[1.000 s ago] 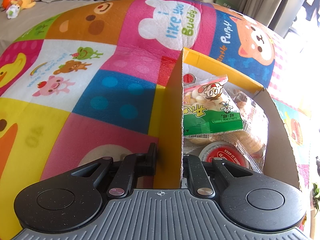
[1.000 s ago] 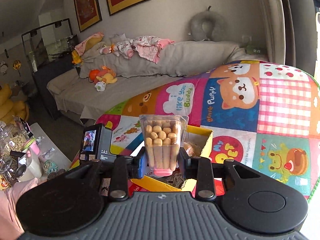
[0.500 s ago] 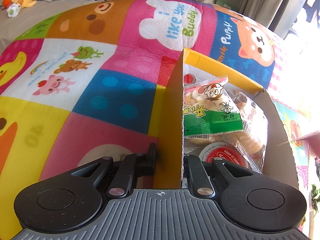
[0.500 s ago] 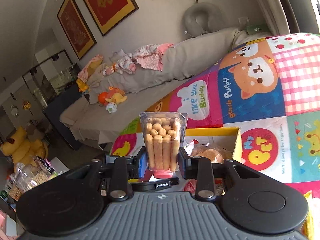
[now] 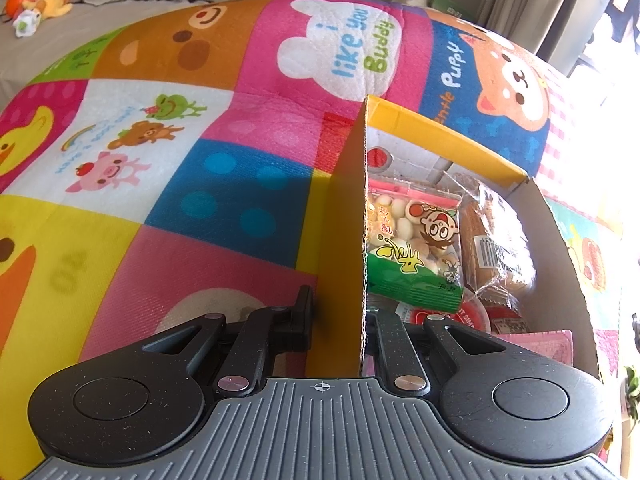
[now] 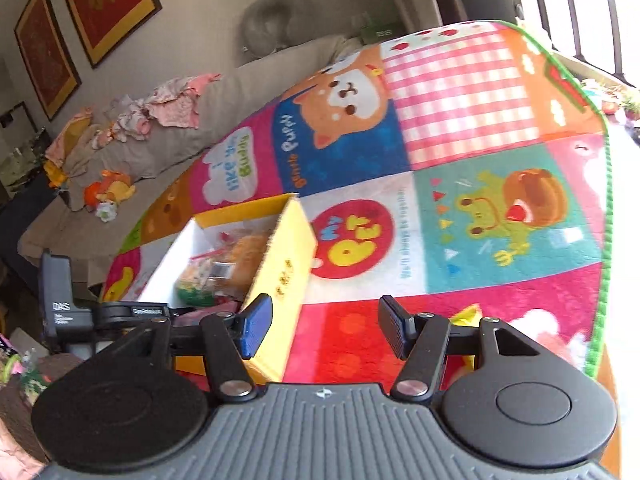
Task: Organize objects
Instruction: 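Grasp the yellow stick snack on the mat with the right tool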
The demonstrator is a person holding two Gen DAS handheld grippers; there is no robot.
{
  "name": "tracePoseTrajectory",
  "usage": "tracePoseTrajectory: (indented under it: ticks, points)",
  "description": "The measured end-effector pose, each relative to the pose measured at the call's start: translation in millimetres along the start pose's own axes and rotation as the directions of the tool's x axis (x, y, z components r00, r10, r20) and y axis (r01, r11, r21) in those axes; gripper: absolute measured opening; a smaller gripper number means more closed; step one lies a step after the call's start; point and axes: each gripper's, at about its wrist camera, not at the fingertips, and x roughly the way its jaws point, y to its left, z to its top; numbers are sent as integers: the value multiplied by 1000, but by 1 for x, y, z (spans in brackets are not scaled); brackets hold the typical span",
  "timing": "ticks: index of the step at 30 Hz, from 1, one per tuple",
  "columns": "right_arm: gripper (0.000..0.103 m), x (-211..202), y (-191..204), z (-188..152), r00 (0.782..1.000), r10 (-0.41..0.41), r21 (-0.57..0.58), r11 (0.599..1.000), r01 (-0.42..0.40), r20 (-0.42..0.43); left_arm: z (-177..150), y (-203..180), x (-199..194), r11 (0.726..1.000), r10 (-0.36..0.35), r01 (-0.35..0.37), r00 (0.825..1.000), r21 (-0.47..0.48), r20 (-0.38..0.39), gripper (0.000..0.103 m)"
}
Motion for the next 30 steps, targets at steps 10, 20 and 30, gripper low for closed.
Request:
tracePoseTrajectory:
  ticks: [10,20,30]
  points:
    - [68,4,-34,-34,948,-314,-166,938,303,-46,0,0,0,1000,2,-2,1000,3,1,14]
    - [73,7,-42,-44,928,-367,-207,914,348,-59,0,-1,0,1000,3,-3,1000,6,0,14]
    - [73,18,-49,-49,925,-371,-233,909,346,-75,0,-1,0,1000,5,-5,1000,8,1,14]
